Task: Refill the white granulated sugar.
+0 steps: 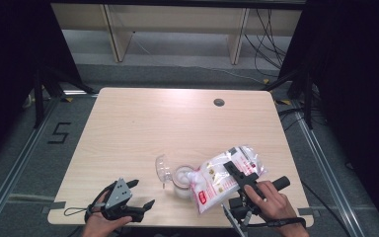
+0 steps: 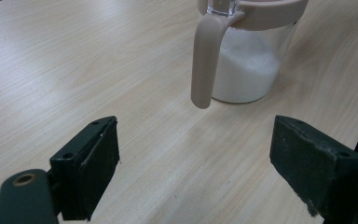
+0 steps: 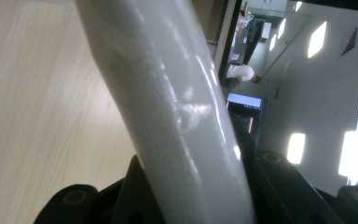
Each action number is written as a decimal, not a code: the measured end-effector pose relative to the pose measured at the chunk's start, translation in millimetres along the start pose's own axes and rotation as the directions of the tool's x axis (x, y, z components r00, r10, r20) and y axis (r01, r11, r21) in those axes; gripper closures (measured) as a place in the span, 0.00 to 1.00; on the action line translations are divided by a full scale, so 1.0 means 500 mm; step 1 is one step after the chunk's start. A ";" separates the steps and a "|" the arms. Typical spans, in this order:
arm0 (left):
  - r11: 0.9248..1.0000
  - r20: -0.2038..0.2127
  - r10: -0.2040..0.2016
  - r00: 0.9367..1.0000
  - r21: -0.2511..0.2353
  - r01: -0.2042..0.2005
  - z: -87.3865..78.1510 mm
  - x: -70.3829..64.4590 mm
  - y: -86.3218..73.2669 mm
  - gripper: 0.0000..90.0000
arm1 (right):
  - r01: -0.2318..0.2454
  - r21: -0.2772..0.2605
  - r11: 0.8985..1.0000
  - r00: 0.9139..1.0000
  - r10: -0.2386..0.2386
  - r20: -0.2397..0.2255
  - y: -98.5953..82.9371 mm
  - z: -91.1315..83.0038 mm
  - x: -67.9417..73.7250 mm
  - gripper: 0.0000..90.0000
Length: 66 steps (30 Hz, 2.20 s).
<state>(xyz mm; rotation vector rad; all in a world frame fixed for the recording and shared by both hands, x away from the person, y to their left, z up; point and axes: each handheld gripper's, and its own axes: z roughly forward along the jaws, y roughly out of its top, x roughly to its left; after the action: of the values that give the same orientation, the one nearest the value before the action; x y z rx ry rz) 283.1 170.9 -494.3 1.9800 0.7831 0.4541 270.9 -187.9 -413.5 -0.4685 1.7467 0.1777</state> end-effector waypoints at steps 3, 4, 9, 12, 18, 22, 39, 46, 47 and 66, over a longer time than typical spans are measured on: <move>1.000 -0.001 0.010 1.000 0.002 -0.010 0.000 0.002 0.000 0.17 | 0.030 0.005 1.000 1.000 -0.030 0.005 -0.001 0.003 -0.006 0.82; 1.000 -0.001 0.008 1.000 0.001 -0.008 0.000 0.002 0.000 0.17 | 0.011 0.001 1.000 1.000 -0.011 0.006 -0.004 0.003 -0.005 0.82; 1.000 -0.001 0.006 1.000 0.002 -0.006 -0.001 0.002 0.000 0.17 | 0.043 0.020 0.999 0.999 -0.043 0.012 -0.015 -0.010 -0.011 0.82; 1.000 -0.002 0.006 1.000 0.001 -0.006 0.000 0.002 0.000 0.17 | 0.046 0.000 0.999 0.999 -0.046 0.021 -0.014 -0.014 -0.007 0.82; 1.000 0.000 0.002 1.000 0.002 -0.002 0.000 0.000 0.000 0.17 | 0.011 -0.001 1.000 1.000 -0.011 0.011 -0.004 -0.005 -0.005 0.83; 1.000 -0.001 0.007 1.000 0.000 -0.007 -0.001 0.002 0.000 0.17 | 0.014 -0.013 1.000 1.000 -0.013 0.022 -0.006 -0.003 -0.010 0.83; 0.999 0.000 0.032 0.999 0.002 -0.032 -0.001 0.005 0.001 0.17 | -0.041 0.002 0.999 0.999 0.041 0.007 -0.015 -0.012 -0.002 0.83; 1.000 0.000 0.001 1.000 0.001 -0.001 0.000 0.000 0.000 0.17 | 0.008 -0.004 1.000 1.000 -0.008 0.006 0.000 0.001 -0.007 0.83; 1.000 -0.001 0.005 1.000 0.001 -0.005 0.000 0.001 0.000 0.17 | 0.014 0.002 1.000 1.000 -0.014 0.008 -0.002 0.001 -0.008 0.83; 1.000 0.003 0.031 1.000 -0.005 -0.031 -0.001 0.005 0.001 0.17 | 0.003 0.000 1.000 1.000 -0.003 0.002 -0.011 -0.002 -0.008 0.83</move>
<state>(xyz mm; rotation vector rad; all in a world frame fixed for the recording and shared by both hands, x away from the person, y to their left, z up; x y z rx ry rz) 285.0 172.8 -493.6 1.9902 0.7495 0.4702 273.0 -192.5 -408.5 -0.4703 1.7445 0.1759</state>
